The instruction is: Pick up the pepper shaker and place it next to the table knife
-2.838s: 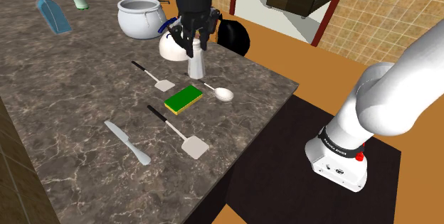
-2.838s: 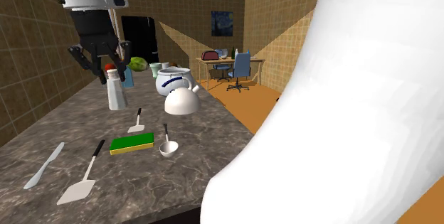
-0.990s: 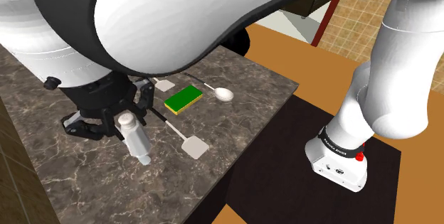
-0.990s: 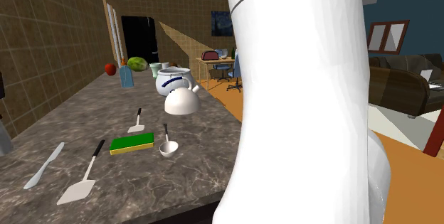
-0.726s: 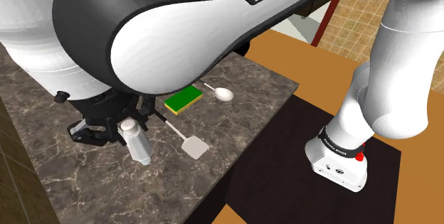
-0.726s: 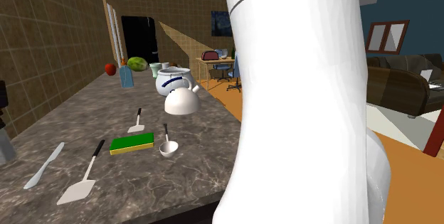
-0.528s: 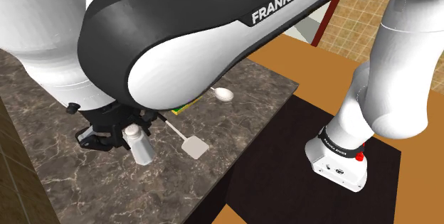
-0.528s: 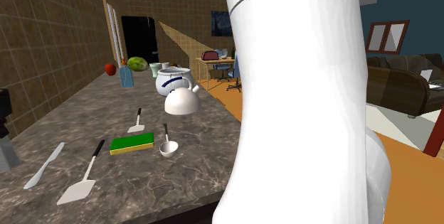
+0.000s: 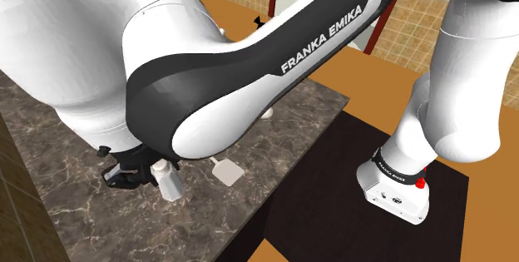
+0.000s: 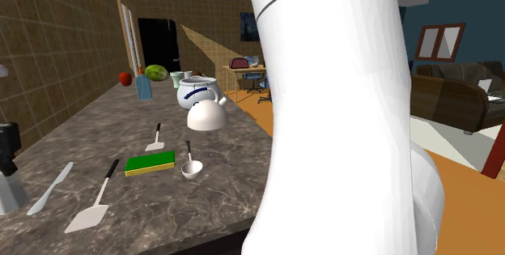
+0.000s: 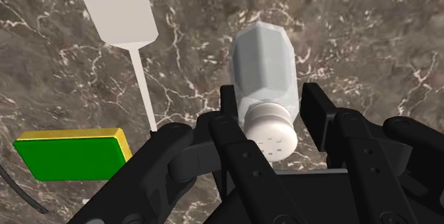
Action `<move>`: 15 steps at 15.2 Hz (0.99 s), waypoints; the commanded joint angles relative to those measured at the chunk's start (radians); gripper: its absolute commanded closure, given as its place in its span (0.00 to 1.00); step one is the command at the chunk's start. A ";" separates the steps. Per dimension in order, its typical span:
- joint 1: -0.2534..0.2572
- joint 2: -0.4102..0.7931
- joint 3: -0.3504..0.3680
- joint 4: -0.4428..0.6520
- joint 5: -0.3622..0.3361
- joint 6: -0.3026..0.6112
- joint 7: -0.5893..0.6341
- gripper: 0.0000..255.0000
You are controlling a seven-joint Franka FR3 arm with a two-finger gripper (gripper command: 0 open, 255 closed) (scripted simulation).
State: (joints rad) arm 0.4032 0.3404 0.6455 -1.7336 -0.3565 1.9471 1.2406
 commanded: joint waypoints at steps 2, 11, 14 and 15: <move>0.002 0.016 -0.006 -0.020 -0.014 0.033 0.011 1.00; 0.007 0.040 -0.015 -0.048 -0.034 0.078 0.028 1.00; 0.007 0.040 -0.015 -0.048 -0.034 0.078 0.028 1.00; 0.007 0.040 -0.015 -0.048 -0.034 0.078 0.028 0.00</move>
State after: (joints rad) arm 0.4104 0.3802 0.6306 -1.7817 -0.3908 2.0250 1.2691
